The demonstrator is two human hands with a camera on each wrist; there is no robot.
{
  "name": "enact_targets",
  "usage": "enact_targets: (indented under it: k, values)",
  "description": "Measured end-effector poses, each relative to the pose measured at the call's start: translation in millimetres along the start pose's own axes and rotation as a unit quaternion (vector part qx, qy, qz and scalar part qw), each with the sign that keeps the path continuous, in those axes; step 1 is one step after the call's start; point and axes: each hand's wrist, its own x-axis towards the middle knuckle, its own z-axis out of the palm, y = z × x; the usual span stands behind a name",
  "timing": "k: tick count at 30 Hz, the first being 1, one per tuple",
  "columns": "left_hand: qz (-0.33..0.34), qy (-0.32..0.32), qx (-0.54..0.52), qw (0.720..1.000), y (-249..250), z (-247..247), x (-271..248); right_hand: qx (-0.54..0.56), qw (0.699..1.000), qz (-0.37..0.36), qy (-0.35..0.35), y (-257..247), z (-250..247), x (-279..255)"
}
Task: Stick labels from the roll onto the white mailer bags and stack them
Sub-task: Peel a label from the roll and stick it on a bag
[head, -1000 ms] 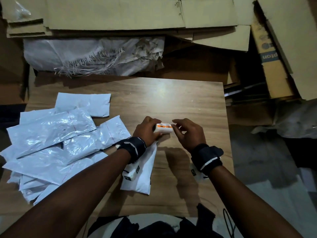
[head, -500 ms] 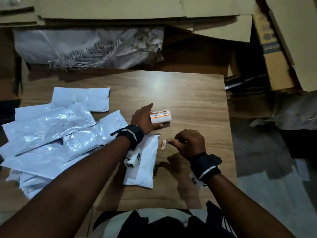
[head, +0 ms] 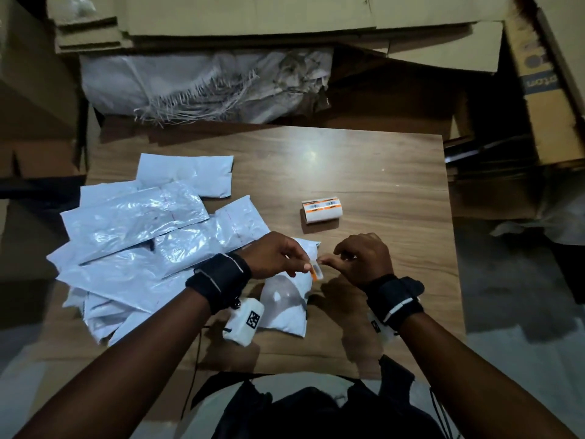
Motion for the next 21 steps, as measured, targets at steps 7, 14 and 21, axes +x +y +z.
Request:
enact_targets:
  k: [7, 14, 21]
  values:
    - [-0.065, 0.157, -0.131, 0.977, -56.6, 20.8, -27.1, 0.113, 0.945, 0.226, -0.208, -15.6, 15.9, -19.7]
    - [-0.169, 0.205, -0.328, 0.907, -77.5, 34.8, -29.6, 0.397, 0.791, 0.432, -0.176, -57.0, 38.1, -23.9]
    - [-0.158, 0.168, -0.350, 0.908, -72.8, 26.4, -11.5, 0.434, 0.753, 0.481, -0.116, -65.7, 51.9, -11.6]
